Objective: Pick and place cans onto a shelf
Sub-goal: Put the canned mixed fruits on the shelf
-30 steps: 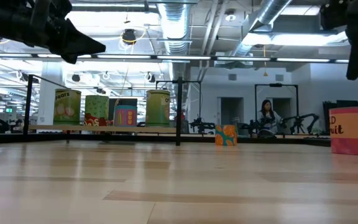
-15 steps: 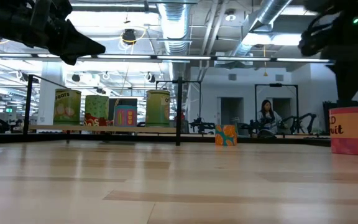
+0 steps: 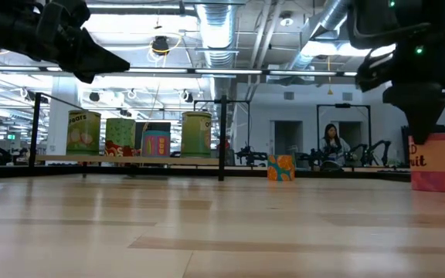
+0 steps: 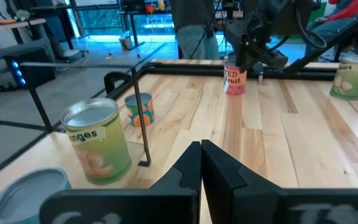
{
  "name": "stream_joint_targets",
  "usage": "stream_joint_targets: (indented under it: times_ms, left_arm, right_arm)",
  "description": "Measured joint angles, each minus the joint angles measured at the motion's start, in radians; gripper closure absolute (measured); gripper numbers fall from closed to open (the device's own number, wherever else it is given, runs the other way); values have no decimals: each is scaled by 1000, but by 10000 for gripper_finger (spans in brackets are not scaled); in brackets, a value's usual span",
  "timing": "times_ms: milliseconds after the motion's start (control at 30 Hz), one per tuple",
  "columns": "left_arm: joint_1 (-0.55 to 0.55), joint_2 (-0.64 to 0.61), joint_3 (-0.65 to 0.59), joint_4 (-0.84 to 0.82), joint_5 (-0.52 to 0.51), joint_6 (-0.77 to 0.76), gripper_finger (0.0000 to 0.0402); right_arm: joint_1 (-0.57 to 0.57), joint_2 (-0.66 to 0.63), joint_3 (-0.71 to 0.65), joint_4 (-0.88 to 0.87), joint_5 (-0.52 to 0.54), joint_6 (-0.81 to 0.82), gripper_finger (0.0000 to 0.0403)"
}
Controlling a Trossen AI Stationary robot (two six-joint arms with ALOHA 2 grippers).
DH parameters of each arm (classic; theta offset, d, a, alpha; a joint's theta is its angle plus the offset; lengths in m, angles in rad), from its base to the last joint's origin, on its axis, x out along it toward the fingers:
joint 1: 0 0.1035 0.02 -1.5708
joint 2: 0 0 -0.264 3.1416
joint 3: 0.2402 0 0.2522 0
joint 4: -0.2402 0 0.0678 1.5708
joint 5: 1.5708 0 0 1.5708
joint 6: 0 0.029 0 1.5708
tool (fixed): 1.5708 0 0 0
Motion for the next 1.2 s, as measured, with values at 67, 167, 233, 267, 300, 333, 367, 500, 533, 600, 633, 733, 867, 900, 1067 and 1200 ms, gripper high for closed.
stream_joint_targets:
  times_ms: [67, 167, 233, 267, 300, 333, 367, 500, 533, 600, 633, 733, 867, 900, 1067, 1200]
  left_arm:
    - [0, 0, 0, -6, 0, -12, 401]
    - [0, 0, 0, -15, 0, -19, 401]
    - [0, 0, 0, -14, 1, -26, 401]
    - [0, 0, 0, -14, 1, -26, 401]
    - [0, 0, 0, -14, 2, -26, 401]
    - [0, 0, 0, -14, 3, -26, 401]
    - [0, 0, 0, -14, 3, -25, 401]
    - [0, 0, 0, -6, 3, -13, 401]
    - [0, 0, 0, -6, 3, -8, 401]
    - [0, 0, 0, -5, 2, 0, 401]
    - [0, 0, 0, -4, 2, 0, 401]
    - [0, 0, 0, -3, 2, 5, 401]
    - [0, 0, 0, 1, 1, 3, 401]
    - [0, 0, 0, 3, 1, 4, 401]
    - [0, -2, 0, 15, -2, 9, 401]
    - [0, -2, 0, 8, -5, 9, 401]
  right_arm:
    - [-1, 7, 0, 20, 3, -23, 302]
    - [-1, 1, 3, 88, 14, -94, 326]
    - [2, 3, 3, 138, 6, -139, 352]
    - [2, 5, 7, 152, -4, -161, 367]
    - [2, 5, 17, 164, -14, -181, 382]
    - [2, 4, 34, 182, -16, -205, 390]
    - [2, 4, 52, 199, -19, -229, 393]
    - [2, 8, 149, 261, -26, -337, 386]
    - [2, 7, 177, 277, -25, -372, 388]
    - [2, 7, 231, 317, -18, -446, 395]
    - [2, 7, 258, 347, -8, -483, 397]
    - [-2, 7, 314, 503, 3, -598, 396]
    - [-16, 31, 326, 812, -36, -763, 398]
    - [-21, 52, 328, 893, -59, -801, 399]
    - [-55, 205, 392, 1022, -157, -917, 398]
    - [-86, 376, 530, 992, -187, -1014, 399]
